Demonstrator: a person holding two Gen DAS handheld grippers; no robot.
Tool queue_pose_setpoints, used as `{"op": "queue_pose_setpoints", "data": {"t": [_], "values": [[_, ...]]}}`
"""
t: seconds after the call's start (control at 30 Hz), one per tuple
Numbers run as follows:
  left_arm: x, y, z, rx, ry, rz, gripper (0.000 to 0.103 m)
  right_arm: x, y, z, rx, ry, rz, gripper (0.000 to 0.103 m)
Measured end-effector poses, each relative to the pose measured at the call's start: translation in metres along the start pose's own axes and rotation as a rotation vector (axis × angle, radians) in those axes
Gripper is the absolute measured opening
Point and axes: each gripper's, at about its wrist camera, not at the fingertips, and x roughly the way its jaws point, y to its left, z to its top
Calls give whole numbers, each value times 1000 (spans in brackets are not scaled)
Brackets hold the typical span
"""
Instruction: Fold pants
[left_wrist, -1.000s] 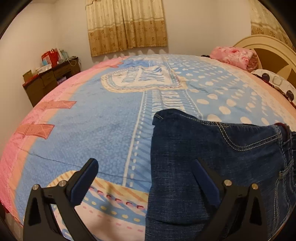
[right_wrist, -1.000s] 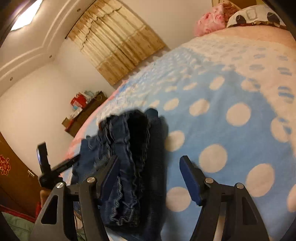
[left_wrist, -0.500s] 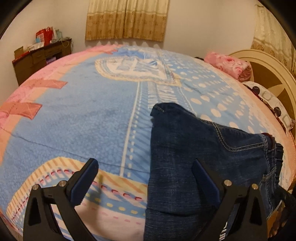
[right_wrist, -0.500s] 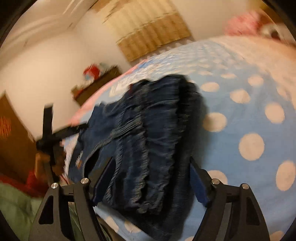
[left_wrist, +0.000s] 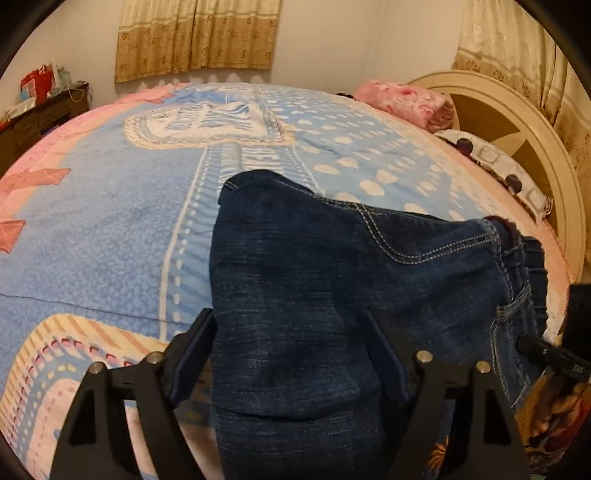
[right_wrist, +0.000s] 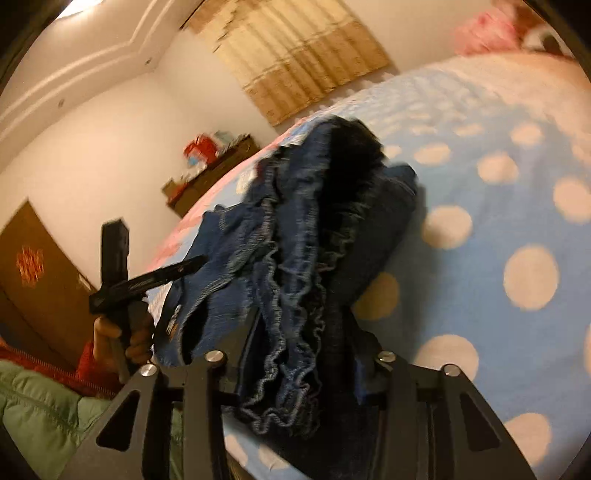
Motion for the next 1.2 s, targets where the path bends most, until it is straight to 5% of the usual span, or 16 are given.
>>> {"op": "queue_pose_setpoints", "data": {"t": [0.13,0.23,0.33,0.43,0.63,0.8,1.0,1.2], "values": [[8,-10,5,-19,7,30,91,9,16,-1,-54,-16,-29,64],[3,-21,7,28,-7,46,61,17,49,1,-225,60,-170,46],[-10,-7,8,-2,-21,27,30,9,59,4,-231,57,-149,34],[-27,-2,11,-21,-56,-38,20,2,70,12,-241,47,-132,32],[-50,-8,25,-17,-143,-52,18,-10,103,52,-302,11,-20,32],[-79,31,51,-104,-252,-24,18,13,136,101,-411,21,51,31],[-99,95,88,-183,-365,183,18,100,177,170,-525,46,141,31],[-90,162,115,-261,-393,379,18,201,213,202,-581,88,227,31]]}}
